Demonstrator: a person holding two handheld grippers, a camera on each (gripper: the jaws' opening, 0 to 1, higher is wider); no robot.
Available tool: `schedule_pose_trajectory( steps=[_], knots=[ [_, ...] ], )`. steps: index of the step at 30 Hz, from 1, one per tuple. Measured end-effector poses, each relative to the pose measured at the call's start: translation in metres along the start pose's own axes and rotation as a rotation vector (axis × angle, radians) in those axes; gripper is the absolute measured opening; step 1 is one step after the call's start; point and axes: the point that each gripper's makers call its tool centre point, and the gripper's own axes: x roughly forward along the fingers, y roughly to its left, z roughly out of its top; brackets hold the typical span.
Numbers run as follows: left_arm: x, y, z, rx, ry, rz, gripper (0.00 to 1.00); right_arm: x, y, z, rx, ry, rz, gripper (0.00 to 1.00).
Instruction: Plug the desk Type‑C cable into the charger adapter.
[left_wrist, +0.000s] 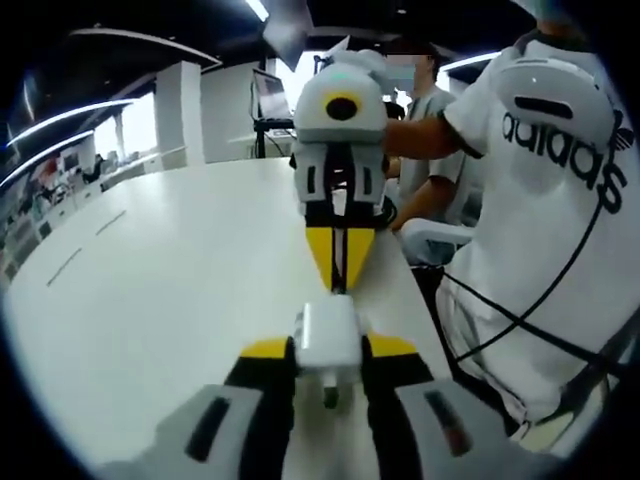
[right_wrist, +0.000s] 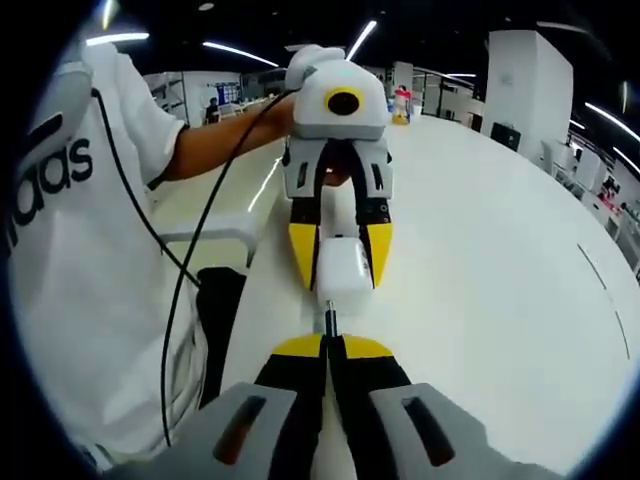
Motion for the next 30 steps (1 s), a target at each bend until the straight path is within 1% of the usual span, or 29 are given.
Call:
schedule_pose_trajectory(
  steps=[11, 15, 20, 25, 26, 27, 28, 30],
  knots=[
    [0.001, 0.002, 0.000, -0.016, 0.007, 0.001, 0.25, 0.003, -0.002, 0.000, -0.037, 0.036, -0.016, 0.02],
    [0.001, 0.002, -0.001, -0.019, 0.021, 0.003, 0.25, 0.006, 0.003, 0.002, -0.058, 0.060, -0.028, 0.02],
    [0.002, 0.003, -0.002, -0.013, 0.039, 0.004, 0.25, 0.007, 0.008, 0.002, -0.064, 0.075, -0.033, 0.02],
    [0.003, 0.004, -0.003, -0.010, 0.059, 0.009, 0.26, 0.007, 0.011, 0.003, -0.072, 0.109, -0.044, 0.02],
    [0.004, 0.004, -0.004, -0.012, 0.070, 0.012, 0.26, 0.007, 0.013, 0.003, -0.068, 0.120, -0.049, 0.02],
    [0.004, 0.004, -0.004, -0.014, 0.081, 0.013, 0.26, 0.007, 0.016, 0.002, -0.042, 0.148, -0.051, 0.02],
    [0.004, 0.004, -0.004, -0.017, 0.089, 0.017, 0.26, 0.007, 0.011, 0.003, -0.049, 0.156, -0.056, 0.02],
    [0.004, 0.005, -0.005, -0.018, 0.093, 0.023, 0.26, 0.007, 0.011, 0.003, -0.051, 0.172, -0.061, 0.02]
  ],
)
